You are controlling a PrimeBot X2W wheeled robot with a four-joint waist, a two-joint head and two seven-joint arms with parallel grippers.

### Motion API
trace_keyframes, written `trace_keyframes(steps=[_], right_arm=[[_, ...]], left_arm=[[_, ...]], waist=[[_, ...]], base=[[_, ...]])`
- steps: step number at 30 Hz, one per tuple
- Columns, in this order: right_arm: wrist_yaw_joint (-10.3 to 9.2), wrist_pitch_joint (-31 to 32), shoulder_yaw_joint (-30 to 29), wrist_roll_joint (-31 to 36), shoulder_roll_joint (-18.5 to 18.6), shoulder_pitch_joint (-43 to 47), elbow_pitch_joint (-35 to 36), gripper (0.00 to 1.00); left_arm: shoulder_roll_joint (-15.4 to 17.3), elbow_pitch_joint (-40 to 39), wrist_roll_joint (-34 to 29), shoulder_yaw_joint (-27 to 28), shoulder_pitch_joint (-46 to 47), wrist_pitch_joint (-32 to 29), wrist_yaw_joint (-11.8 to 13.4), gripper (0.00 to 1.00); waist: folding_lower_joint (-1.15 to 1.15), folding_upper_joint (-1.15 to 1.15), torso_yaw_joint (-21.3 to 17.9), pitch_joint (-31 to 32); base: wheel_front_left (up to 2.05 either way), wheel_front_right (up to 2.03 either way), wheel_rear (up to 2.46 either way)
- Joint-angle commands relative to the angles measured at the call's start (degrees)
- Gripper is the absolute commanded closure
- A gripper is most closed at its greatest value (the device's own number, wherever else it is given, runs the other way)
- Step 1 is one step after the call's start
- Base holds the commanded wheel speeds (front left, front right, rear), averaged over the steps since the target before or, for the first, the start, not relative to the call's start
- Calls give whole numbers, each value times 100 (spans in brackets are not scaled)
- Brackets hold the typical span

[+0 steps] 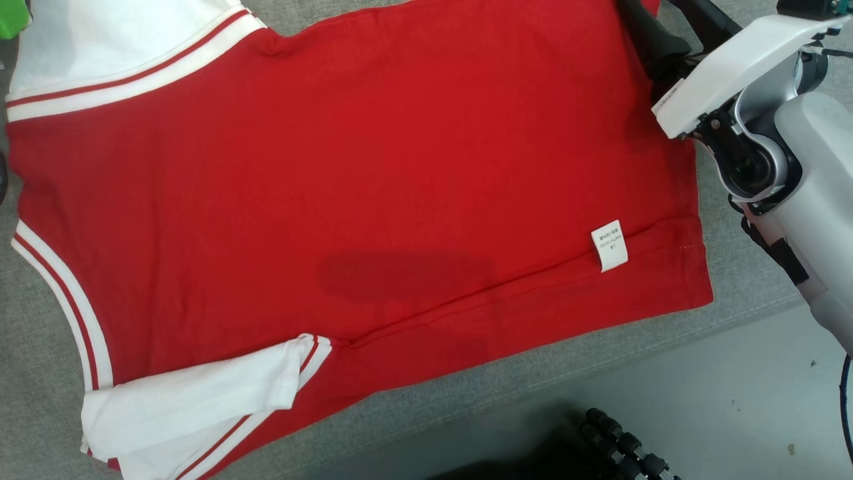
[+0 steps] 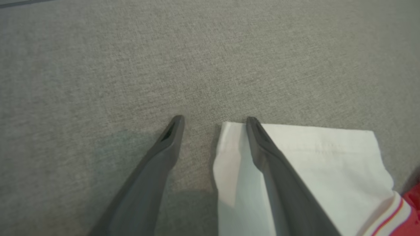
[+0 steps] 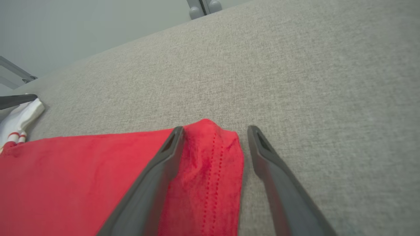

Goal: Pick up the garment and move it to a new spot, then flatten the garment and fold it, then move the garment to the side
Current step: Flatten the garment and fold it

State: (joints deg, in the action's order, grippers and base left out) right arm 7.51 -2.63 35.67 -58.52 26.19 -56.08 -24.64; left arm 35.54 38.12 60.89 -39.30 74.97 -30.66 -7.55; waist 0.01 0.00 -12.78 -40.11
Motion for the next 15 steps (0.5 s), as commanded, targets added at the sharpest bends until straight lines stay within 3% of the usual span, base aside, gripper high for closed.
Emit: trace_keyframes(steps=[1, 2, 3, 4, 15], right_arm=[[-4, -24, 64, -79, 31, -101, -18, 51], [-4, 5, 145, -106, 58, -140, -25, 100], [-4, -2, 202, -155, 73, -170, -16, 100], [-4, -42, 245, -191, 86, -198, -10, 100], [-5, -582, 593, -468, 503, -222, 139, 100]], left_arm=[[-25, 177, 52, -97, -70, -136, 16, 4], [-43, 195, 75, -115, -57, -176, 16, 58], [-58, 198, 79, -142, -31, -178, 15, 94], [-63, 194, 90, -163, -9, -180, 14, 100], [-26, -257, 390, -255, 193, 72, 10, 100]], waist=[[-1, 0, 6, -33], [-1, 0, 10, -45], [-1, 0, 14, -56], [-1, 0, 14, -62], [-1, 0, 138, -4]], base=[[0, 0, 0], [0, 0, 0], [0, 0, 0], [0, 0, 0], [0, 0, 0]])
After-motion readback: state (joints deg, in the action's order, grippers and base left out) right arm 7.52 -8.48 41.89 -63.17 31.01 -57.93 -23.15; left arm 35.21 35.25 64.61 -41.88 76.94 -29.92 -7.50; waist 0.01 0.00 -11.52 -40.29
